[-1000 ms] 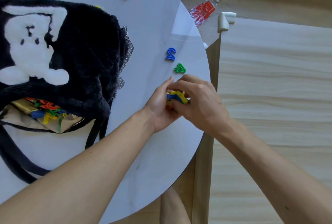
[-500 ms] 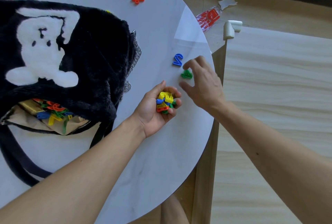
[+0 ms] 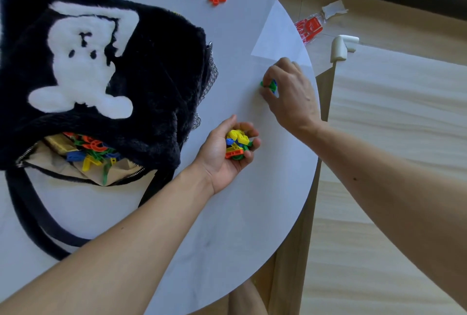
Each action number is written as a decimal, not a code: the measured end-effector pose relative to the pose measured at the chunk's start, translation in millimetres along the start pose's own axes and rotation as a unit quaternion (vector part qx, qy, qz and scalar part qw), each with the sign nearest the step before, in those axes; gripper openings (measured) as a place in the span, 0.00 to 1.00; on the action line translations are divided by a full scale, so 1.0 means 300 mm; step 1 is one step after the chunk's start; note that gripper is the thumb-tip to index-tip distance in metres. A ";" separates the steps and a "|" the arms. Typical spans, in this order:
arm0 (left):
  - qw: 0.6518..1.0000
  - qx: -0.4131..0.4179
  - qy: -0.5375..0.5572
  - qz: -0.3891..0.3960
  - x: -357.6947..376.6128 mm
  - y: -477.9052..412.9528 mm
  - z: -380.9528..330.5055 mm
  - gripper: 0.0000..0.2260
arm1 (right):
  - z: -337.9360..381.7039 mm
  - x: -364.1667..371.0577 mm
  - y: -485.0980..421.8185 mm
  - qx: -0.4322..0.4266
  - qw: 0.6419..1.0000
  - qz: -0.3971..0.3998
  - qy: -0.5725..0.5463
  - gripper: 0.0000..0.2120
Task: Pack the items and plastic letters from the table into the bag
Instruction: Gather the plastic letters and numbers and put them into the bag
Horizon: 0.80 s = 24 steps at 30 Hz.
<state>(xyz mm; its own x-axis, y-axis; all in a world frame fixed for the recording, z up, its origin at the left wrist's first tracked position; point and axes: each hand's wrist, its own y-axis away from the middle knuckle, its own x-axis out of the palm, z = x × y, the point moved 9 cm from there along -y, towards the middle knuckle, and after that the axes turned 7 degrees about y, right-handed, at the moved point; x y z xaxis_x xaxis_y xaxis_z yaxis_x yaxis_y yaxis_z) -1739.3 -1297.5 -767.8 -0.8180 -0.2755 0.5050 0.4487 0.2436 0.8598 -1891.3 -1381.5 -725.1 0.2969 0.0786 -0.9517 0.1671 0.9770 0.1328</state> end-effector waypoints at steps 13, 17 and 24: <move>0.998 0.004 -0.043 -0.045 -0.016 0.084 -0.020 0.17 | 0.093 -0.152 0.064 -0.027 0.992 -0.028 -0.122 0.05; 1.000 0.016 -0.022 -0.009 -0.007 0.165 -0.054 0.15 | 0.367 -0.270 0.203 -0.106 0.973 0.000 -0.206 0.06; 0.994 0.095 0.041 0.028 -0.116 0.383 -0.200 0.31 | 0.717 -0.265 0.297 -0.208 0.970 0.014 -0.123 0.08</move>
<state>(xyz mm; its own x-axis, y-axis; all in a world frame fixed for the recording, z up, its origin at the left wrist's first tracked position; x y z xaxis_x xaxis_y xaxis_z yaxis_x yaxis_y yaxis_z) -1637.5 -1315.8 -682.0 -0.7580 -0.3299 0.5627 0.4100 0.4300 0.8044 -1697.8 -1343.5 -578.1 0.5203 0.1067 -0.8473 -0.2235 0.9746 -0.0145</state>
